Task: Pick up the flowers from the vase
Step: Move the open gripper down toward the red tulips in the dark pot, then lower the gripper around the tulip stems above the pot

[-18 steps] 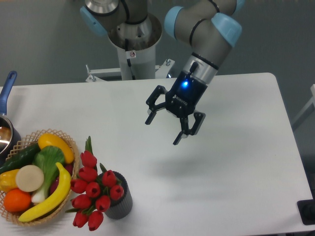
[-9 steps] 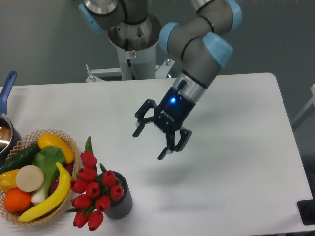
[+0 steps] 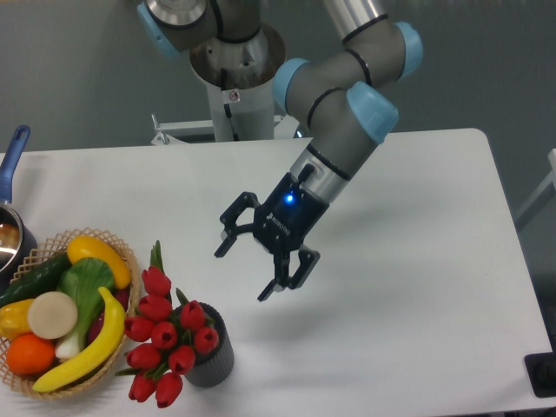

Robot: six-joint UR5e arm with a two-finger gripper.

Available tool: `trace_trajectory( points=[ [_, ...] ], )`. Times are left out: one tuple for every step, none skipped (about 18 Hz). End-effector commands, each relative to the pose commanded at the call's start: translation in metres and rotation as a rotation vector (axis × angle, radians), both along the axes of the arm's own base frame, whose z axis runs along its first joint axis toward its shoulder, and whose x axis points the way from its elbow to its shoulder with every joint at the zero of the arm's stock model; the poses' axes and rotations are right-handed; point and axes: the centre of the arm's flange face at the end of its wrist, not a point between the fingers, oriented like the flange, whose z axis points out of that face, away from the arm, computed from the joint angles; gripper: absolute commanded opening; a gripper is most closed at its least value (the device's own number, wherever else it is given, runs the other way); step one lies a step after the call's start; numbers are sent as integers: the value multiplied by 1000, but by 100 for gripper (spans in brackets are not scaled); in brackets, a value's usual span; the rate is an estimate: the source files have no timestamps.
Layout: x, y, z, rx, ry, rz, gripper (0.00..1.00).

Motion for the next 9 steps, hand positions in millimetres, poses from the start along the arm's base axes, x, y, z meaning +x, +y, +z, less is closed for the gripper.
trace_trajectory(
  points=[
    [0,3,-2,-2,-4,-1,100],
    [1,4,-1,-1,-2,-4,100],
    [2,6,-1,-1,-3,-6,100],
    [4,8,-1,-2,-5,-9,100],
    [4,9,-4,-5,-11,-8,100],
    [3,9,-4,-10,-21,-2,100],
    [7,12,-2,-13,-29,-1,100],
    [7,14,0,-14,-35,4,100],
    [6,14,-1,-15,-37,5,100]
  ],
)
